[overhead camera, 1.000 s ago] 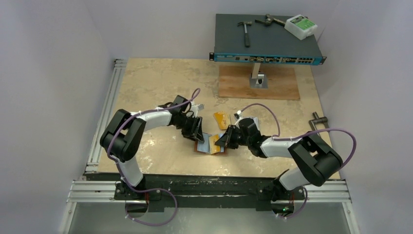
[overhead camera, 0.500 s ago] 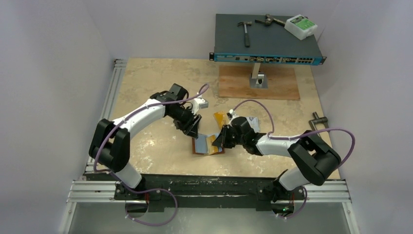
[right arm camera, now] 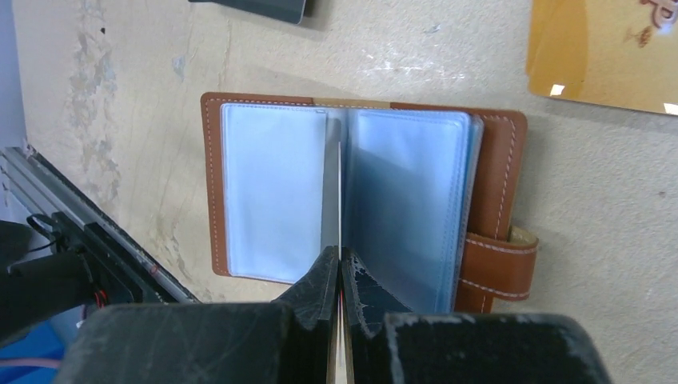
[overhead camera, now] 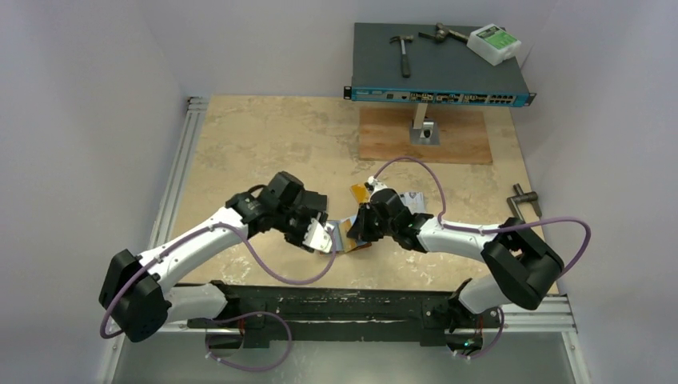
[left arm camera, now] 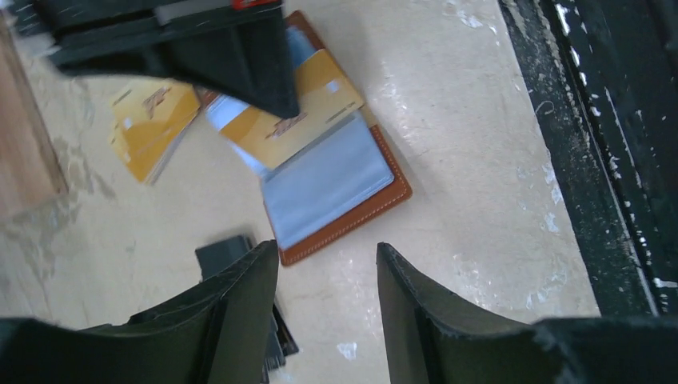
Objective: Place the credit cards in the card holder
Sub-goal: Insert the credit card into the card holder.
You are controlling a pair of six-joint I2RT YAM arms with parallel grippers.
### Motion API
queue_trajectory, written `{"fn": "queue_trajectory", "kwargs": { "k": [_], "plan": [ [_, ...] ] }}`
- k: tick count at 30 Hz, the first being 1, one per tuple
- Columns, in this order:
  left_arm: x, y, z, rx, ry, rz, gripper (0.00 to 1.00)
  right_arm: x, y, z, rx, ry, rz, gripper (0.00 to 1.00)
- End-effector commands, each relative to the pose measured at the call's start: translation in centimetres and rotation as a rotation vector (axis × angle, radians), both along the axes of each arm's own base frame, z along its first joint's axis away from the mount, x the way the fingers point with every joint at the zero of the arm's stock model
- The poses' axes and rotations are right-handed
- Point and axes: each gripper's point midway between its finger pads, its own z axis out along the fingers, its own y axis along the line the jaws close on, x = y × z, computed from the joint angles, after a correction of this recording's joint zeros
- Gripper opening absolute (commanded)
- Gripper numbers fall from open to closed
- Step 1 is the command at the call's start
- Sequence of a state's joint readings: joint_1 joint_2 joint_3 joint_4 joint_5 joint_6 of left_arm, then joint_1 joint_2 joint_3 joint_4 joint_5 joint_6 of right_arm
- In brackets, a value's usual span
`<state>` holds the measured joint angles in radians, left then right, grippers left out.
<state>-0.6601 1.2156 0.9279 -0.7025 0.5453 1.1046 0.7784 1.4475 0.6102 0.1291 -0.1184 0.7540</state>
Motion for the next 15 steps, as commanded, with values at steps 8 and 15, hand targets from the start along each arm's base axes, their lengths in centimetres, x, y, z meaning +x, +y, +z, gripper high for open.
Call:
{"fn": "queue_trajectory", "kwargs": {
  "k": [8, 15],
  "plan": [
    [1.9, -3.9, -5.0, 0.016, -0.231, -0.314, 0.43, 0.7, 0.5, 1.8, -0.032, -0.062, 0.015, 0.00],
    [1.5, -2.9, -8.8, 0.100, -0.236, -0.397, 0.40, 1.0, 1.5, 3.4, 0.027, -0.071, 0.016, 0.00]
  ]
}}
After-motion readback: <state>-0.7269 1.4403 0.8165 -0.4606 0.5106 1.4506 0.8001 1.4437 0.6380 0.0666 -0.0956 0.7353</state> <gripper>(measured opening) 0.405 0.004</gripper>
